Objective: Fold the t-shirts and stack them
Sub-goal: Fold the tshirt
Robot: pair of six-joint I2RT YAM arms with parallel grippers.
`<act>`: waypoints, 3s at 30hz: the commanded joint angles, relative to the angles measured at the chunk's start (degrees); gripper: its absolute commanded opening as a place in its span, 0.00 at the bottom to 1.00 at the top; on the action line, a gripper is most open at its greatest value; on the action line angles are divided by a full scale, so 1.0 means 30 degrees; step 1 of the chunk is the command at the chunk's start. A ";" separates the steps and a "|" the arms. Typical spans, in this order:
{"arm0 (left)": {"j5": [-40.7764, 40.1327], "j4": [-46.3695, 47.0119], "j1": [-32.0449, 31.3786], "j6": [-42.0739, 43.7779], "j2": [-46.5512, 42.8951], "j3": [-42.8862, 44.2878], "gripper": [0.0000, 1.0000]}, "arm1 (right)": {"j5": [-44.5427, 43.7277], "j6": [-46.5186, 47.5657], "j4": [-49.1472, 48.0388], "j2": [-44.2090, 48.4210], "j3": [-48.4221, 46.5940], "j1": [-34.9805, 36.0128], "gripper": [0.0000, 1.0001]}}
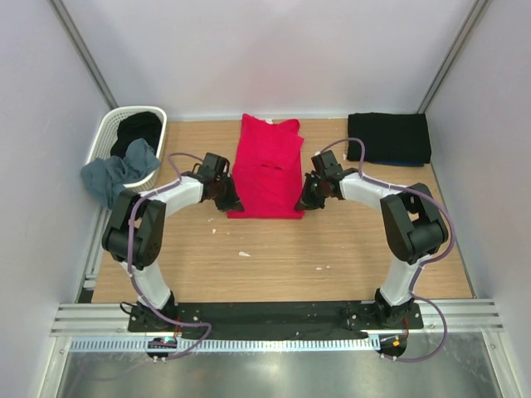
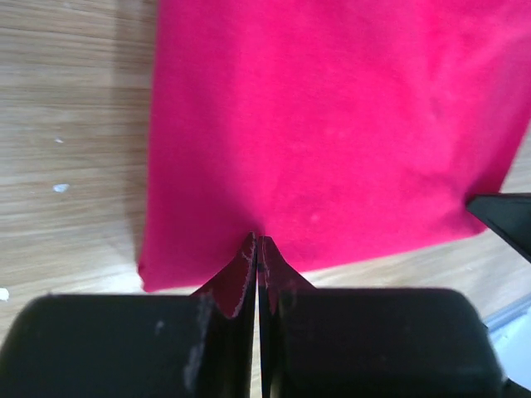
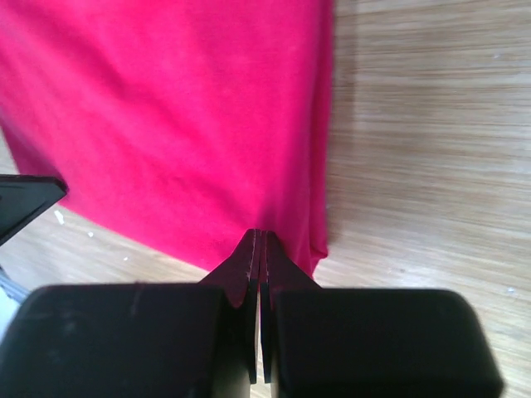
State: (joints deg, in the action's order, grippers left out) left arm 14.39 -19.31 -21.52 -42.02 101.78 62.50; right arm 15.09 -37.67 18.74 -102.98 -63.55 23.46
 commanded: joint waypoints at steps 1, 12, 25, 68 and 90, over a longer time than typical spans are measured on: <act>-0.1133 0.0347 0.0083 0.0324 0.0437 0.0084 0.00 | -0.0987 0.0077 -0.0448 -0.0330 0.0118 0.0031 0.01; -0.2776 -0.1385 0.0083 0.1378 0.0674 -0.0296 0.00 | -0.1252 0.0604 0.0403 -0.0625 0.0499 0.0030 0.01; -0.1662 -0.5189 0.0112 0.3400 -0.3098 0.2923 0.49 | -0.0517 0.1834 0.2774 0.2039 -0.2428 0.0030 0.43; 0.0331 0.3507 0.2749 -0.1169 -0.1670 -0.4426 0.49 | -0.0958 -0.4670 -0.4343 0.2073 0.5306 0.0264 0.69; -0.1045 0.2162 0.1345 -0.1198 -0.2485 -0.5949 0.00 | -0.1573 -0.4027 -0.2881 0.1893 0.5566 0.0880 0.01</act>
State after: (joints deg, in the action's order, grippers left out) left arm 15.25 -7.53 -15.68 -46.19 96.12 47.24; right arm 13.37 -52.29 4.82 -98.24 -48.25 25.41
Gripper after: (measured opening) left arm 0.006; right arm 0.063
